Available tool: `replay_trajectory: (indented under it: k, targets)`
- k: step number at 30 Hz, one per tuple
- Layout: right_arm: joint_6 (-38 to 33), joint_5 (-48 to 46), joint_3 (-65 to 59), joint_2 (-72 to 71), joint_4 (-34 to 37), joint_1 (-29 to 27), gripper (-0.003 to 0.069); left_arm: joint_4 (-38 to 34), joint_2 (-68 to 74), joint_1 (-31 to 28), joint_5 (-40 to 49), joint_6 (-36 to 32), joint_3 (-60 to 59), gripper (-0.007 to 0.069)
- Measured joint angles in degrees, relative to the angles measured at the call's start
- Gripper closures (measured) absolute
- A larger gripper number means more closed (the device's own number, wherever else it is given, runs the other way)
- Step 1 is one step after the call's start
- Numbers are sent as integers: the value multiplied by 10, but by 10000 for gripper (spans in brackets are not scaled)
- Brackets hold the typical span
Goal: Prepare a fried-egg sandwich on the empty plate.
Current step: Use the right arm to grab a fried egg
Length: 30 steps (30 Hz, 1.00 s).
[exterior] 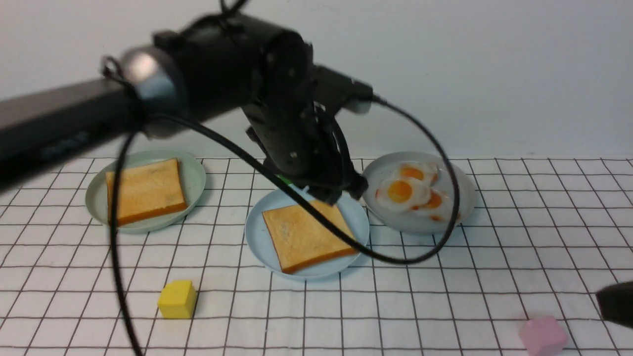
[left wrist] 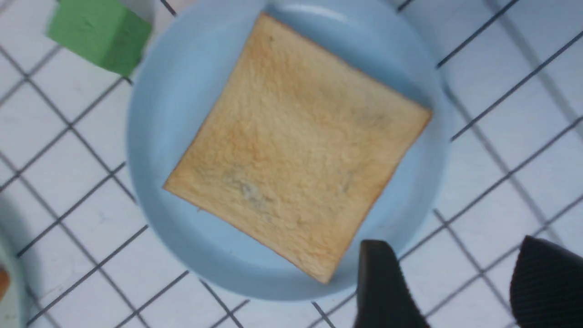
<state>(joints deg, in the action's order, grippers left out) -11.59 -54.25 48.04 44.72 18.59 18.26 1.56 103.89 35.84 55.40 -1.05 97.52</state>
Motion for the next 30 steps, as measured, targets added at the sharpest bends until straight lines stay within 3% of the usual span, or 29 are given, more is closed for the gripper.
replay_trajectory:
  k: [1, 4, 6, 8, 14, 20, 26, 30]
  targets:
    - [2, 13, 1, 10, 0, 0, 613, -1, -29, 2, 6, 10, 1, 339]
    - [8, 67, 18, 95, 0, 0, 608, -16, -156, 5, 39, 27, -14, 564]
    - [8, 81, 50, 168, 0, 0, 601, -16, -238, 5, 44, 28, -57, 638]
    - [8, 86, 69, 209, 1, 0, 597, -23, -275, 5, 42, 29, -86, 638]
    - [28, 96, 200, 403, -1, -8, 517, -62, -515, 5, -47, 30, -333, 638]
    - [38, 94, 331, 584, 3, -61, 320, -94, -763, 5, -191, 32, -576, 638]
    - [38, 77, 470, 729, 40, -92, 221, -94, -862, 5, -238, 39, -648, 638]
    - [38, 60, 548, 799, 48, -96, 211, -95, -868, 5, -259, 40, -651, 638]
